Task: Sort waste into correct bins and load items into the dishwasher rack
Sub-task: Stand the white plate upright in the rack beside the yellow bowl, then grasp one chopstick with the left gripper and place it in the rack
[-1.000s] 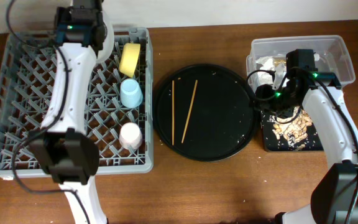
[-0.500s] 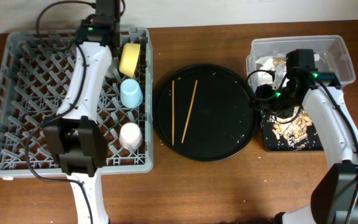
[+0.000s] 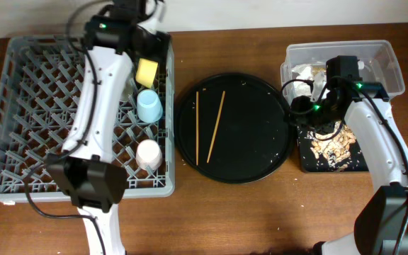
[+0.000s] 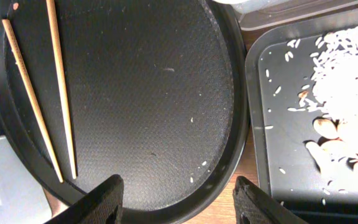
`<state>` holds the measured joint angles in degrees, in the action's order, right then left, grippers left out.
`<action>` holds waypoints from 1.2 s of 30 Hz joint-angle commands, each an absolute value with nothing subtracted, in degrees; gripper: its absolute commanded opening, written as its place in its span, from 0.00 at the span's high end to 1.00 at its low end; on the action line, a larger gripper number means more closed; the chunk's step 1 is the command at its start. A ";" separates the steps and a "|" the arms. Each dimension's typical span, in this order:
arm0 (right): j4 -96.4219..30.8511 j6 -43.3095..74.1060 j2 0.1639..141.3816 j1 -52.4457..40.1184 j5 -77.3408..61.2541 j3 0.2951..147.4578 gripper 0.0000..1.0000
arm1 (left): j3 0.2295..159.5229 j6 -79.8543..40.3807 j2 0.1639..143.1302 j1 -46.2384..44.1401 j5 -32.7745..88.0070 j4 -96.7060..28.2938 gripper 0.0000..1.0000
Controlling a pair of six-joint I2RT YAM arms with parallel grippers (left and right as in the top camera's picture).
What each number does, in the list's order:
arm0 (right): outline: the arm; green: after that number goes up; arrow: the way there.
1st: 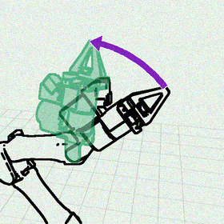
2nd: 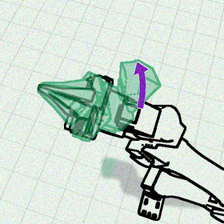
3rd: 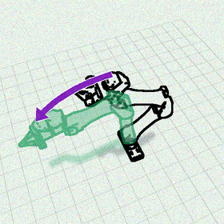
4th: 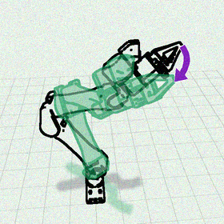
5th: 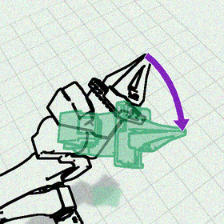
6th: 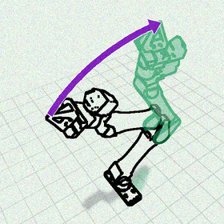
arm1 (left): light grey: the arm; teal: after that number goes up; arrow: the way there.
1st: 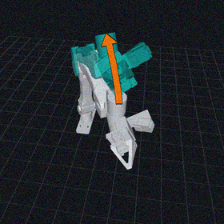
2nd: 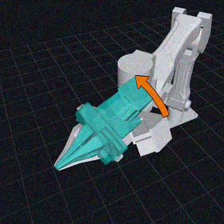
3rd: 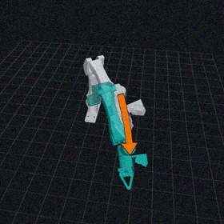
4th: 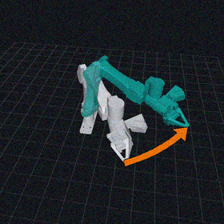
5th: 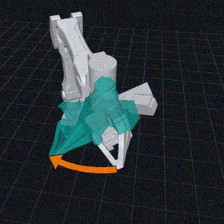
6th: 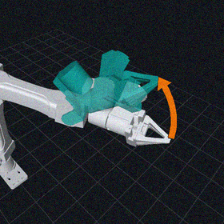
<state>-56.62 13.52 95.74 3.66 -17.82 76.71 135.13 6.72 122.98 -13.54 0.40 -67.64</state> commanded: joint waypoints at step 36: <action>-58.96 13.93 96.16 3.73 -18.85 77.06 0.42 | 101.75 -4.19 131.15 -35.86 0.21 -55.66 0.82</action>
